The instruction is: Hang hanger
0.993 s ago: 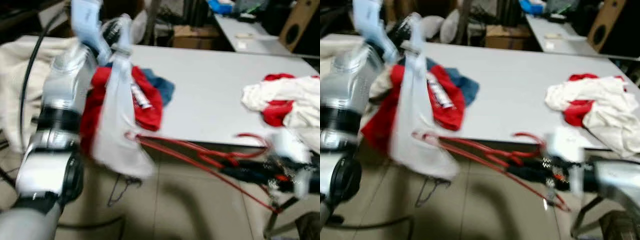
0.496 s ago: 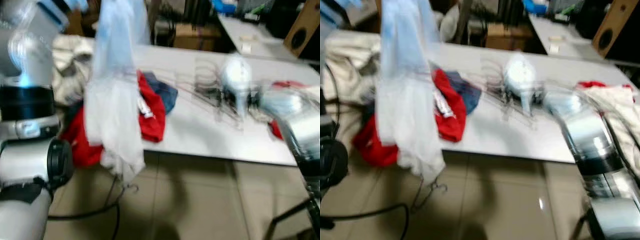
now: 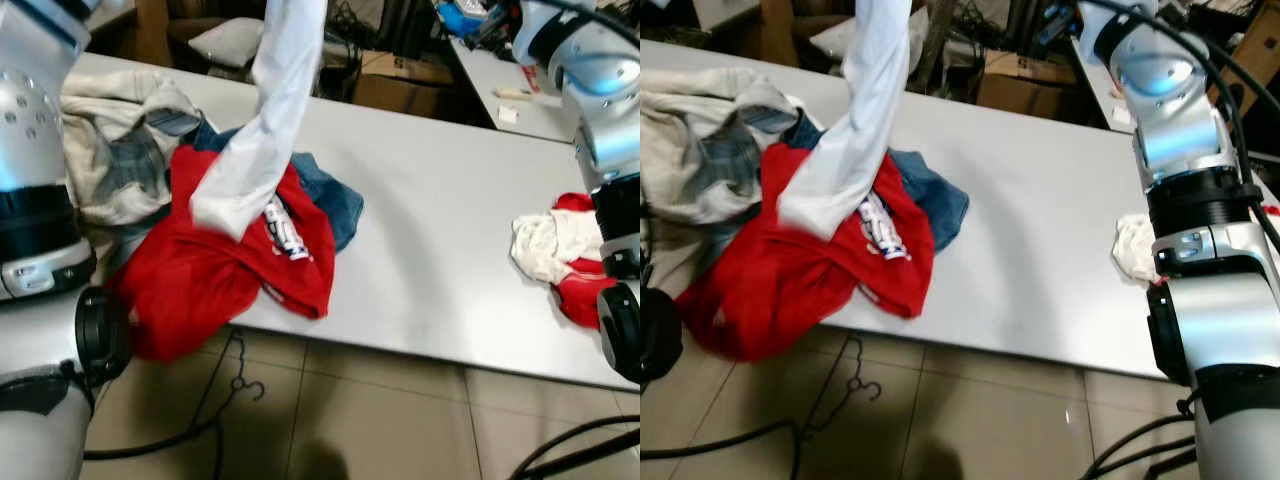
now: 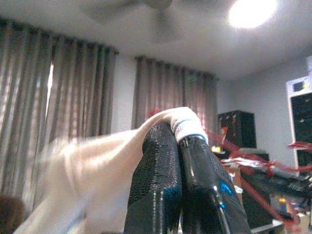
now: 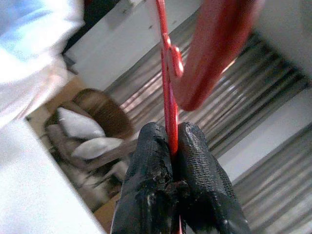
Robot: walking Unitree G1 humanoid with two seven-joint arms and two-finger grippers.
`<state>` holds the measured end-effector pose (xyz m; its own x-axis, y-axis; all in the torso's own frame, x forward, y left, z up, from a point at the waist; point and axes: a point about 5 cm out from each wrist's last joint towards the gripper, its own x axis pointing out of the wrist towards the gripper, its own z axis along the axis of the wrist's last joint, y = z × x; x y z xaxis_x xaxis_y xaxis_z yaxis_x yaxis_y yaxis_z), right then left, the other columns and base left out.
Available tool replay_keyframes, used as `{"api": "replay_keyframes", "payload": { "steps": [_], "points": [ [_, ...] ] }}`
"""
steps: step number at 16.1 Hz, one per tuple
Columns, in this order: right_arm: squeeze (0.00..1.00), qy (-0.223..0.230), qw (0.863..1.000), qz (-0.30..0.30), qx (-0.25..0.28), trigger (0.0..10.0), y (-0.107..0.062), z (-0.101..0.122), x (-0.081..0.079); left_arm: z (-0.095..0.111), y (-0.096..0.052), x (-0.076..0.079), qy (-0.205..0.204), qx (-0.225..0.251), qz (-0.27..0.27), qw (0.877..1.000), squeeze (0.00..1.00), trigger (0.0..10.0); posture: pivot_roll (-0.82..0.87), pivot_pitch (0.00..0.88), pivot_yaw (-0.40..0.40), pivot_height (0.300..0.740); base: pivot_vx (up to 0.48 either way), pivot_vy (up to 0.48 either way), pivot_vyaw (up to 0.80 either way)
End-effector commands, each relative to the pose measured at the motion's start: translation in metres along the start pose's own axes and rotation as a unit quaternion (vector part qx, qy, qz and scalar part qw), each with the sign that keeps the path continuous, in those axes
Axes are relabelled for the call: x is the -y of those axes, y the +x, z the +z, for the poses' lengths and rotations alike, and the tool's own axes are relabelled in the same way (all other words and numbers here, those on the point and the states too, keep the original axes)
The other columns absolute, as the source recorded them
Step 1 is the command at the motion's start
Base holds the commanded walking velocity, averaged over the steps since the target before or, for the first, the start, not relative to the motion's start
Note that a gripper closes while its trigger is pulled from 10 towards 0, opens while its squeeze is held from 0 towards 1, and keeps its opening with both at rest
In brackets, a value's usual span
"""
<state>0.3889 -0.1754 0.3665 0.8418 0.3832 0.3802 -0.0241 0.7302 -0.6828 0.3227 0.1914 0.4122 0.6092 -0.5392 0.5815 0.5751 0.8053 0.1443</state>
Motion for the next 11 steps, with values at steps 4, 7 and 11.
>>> {"api": "replay_keyframes", "payload": {
  "steps": [4, 7, 11],
  "points": [
    [0.0, 0.013, 0.986, 0.163, -0.001, 10.0, -0.043, -0.038, -0.056, -0.063, -0.021, 0.021, 0.014, -0.108, 0.015, 0.994, 0.0, 10.0, -0.01, 0.0, -0.05, 0.74, 0.303, 0.0, 0.0],
    [0.0, 0.105, 0.961, 0.254, -0.028, 10.0, -0.104, -0.054, -0.088, -0.151, -0.102, 0.05, 0.068, -0.365, -0.032, 0.928, 0.0, 10.0, -0.02, 0.0, -0.032, 0.74, 0.0, 0.0, 0.0],
    [0.0, 0.193, 0.957, 0.202, -0.079, 10.0, -0.131, -0.057, -0.089, -0.144, -0.133, 0.045, 0.037, -0.424, -0.016, 0.905, 1.0, 10.0, -0.01, 0.0, -0.029, 0.74, 0.0, 0.0, 0.0]
  ]
}}
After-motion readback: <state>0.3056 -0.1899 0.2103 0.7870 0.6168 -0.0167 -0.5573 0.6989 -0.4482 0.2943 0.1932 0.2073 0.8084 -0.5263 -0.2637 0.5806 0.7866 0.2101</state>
